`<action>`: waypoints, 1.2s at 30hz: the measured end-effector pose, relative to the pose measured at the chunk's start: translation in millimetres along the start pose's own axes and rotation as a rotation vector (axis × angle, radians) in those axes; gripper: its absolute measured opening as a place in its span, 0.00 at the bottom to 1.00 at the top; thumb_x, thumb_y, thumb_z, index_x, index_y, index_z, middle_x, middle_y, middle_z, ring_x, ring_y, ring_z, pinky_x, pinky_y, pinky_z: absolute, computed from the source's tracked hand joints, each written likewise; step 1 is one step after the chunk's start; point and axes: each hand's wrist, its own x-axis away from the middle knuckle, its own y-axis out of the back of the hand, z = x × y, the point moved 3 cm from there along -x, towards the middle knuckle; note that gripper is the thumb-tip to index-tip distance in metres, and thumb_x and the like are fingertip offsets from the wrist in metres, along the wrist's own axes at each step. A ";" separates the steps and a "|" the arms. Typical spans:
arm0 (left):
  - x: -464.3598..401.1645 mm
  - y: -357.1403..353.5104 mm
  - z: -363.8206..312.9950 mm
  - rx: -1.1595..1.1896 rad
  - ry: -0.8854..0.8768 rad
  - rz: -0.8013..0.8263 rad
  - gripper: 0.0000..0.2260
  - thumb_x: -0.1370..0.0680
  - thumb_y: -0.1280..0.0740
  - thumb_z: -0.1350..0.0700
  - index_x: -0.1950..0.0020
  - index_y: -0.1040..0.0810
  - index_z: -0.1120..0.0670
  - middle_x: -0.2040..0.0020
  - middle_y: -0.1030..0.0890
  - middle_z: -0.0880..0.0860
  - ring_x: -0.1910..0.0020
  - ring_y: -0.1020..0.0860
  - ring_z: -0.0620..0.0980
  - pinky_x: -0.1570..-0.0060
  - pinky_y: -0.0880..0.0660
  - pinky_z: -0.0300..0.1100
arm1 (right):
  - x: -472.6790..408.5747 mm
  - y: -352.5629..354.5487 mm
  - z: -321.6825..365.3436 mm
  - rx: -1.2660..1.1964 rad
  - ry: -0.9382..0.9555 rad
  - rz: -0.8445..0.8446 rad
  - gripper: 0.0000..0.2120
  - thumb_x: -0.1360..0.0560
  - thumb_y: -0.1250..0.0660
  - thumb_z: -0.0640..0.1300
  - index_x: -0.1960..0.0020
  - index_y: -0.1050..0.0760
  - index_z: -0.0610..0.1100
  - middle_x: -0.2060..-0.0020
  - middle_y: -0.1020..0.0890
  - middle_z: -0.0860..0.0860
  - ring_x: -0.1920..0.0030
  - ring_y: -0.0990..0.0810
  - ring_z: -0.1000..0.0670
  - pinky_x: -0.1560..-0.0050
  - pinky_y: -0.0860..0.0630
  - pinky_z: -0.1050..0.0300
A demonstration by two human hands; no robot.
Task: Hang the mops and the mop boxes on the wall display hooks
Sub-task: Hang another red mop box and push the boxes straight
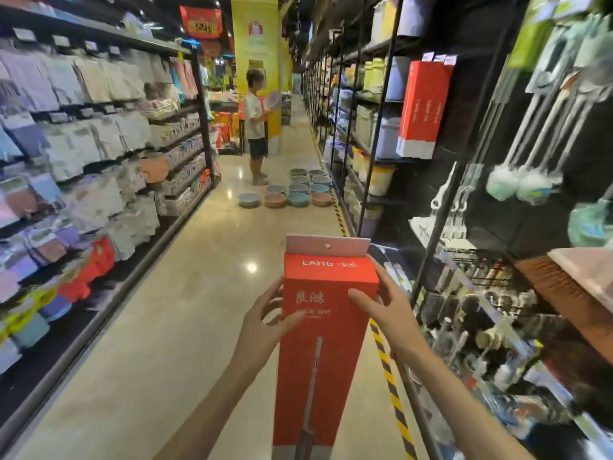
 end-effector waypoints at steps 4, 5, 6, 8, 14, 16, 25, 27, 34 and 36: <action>-106.7 -7.2 24.0 0.012 0.010 0.018 0.32 0.25 0.21 0.54 0.23 0.27 0.43 0.34 0.19 0.43 0.40 0.21 0.32 0.51 0.21 0.28 | -100.3 1.3 -29.2 -0.019 -0.004 -0.028 0.35 0.27 0.22 0.56 0.23 0.30 0.66 0.32 0.19 0.62 0.32 0.20 0.57 0.32 0.20 0.45; -133.2 -10.6 31.6 0.013 0.015 0.017 0.32 0.26 0.21 0.54 0.23 0.27 0.44 0.34 0.19 0.44 0.40 0.21 0.32 0.51 0.21 0.29 | -125.5 2.1 -38.5 -0.024 -0.004 -0.027 0.34 0.27 0.22 0.56 0.24 0.30 0.66 0.32 0.19 0.63 0.32 0.20 0.57 0.32 0.20 0.45; -159.9 -14.9 38.6 0.009 0.017 0.014 0.32 0.26 0.21 0.54 0.23 0.27 0.44 0.34 0.19 0.44 0.41 0.21 0.33 0.51 0.21 0.29 | -151.5 3.6 -48.7 -0.028 -0.002 -0.022 0.34 0.26 0.21 0.57 0.24 0.30 0.67 0.32 0.19 0.62 0.31 0.20 0.56 0.32 0.20 0.43; -213.3 -24.3 52.3 -0.001 0.014 0.007 0.32 0.26 0.21 0.54 0.24 0.27 0.44 0.35 0.19 0.45 0.42 0.20 0.32 0.51 0.21 0.28 | -205.2 7.9 -71.3 -0.035 0.005 -0.017 0.33 0.26 0.21 0.58 0.24 0.30 0.67 0.32 0.19 0.61 0.31 0.20 0.54 0.33 0.20 0.42; -370.1 -56.0 84.0 -0.001 0.040 -0.007 0.32 0.27 0.20 0.56 0.24 0.26 0.45 0.35 0.18 0.45 0.44 0.20 0.31 0.52 0.22 0.29 | -368.7 31.6 -118.0 -0.024 0.013 0.002 0.28 0.28 0.23 0.57 0.36 0.29 0.78 0.38 0.19 0.70 0.36 0.20 0.62 0.42 0.18 0.61; -423.9 -65.7 87.7 0.009 0.047 -0.015 0.32 0.27 0.20 0.56 0.25 0.26 0.45 0.37 0.18 0.43 0.44 0.20 0.31 0.52 0.22 0.28 | -425.7 38.5 -125.3 -0.029 0.001 0.014 0.29 0.29 0.22 0.58 0.34 0.29 0.76 0.37 0.18 0.67 0.35 0.19 0.60 0.40 0.17 0.57; -652.9 -102.6 130.3 0.021 0.044 0.010 0.30 0.27 0.20 0.51 0.26 0.24 0.42 0.39 0.17 0.36 0.41 0.20 0.32 0.50 0.21 0.28 | -648.7 65.4 -179.6 -0.051 0.007 -0.011 0.33 0.27 0.21 0.54 0.25 0.29 0.65 0.34 0.18 0.60 0.34 0.18 0.54 0.39 0.16 0.50; -705.8 -112.9 148.4 0.025 0.045 0.044 0.31 0.27 0.21 0.51 0.25 0.25 0.42 0.36 0.16 0.41 0.39 0.20 0.35 0.48 0.20 0.31 | -695.3 70.9 -198.6 -0.033 0.003 -0.029 0.33 0.27 0.22 0.54 0.25 0.29 0.64 0.34 0.17 0.60 0.35 0.17 0.55 0.38 0.16 0.49; -899.7 -148.0 204.3 0.063 0.046 0.140 0.29 0.28 0.20 0.52 0.28 0.24 0.39 0.41 0.16 0.35 0.41 0.19 0.33 0.51 0.23 0.26 | -864.3 87.3 -255.7 -0.016 -0.006 -0.118 0.32 0.26 0.22 0.51 0.25 0.29 0.62 0.36 0.17 0.60 0.37 0.16 0.54 0.44 0.15 0.54; -959.3 -158.0 210.9 0.071 0.061 0.173 0.29 0.29 0.20 0.51 0.30 0.24 0.37 0.44 0.16 0.33 0.43 0.19 0.32 0.51 0.23 0.26 | -914.1 94.2 -264.7 0.004 -0.003 -0.154 0.33 0.26 0.23 0.51 0.25 0.30 0.62 0.36 0.17 0.61 0.36 0.17 0.56 0.46 0.16 0.59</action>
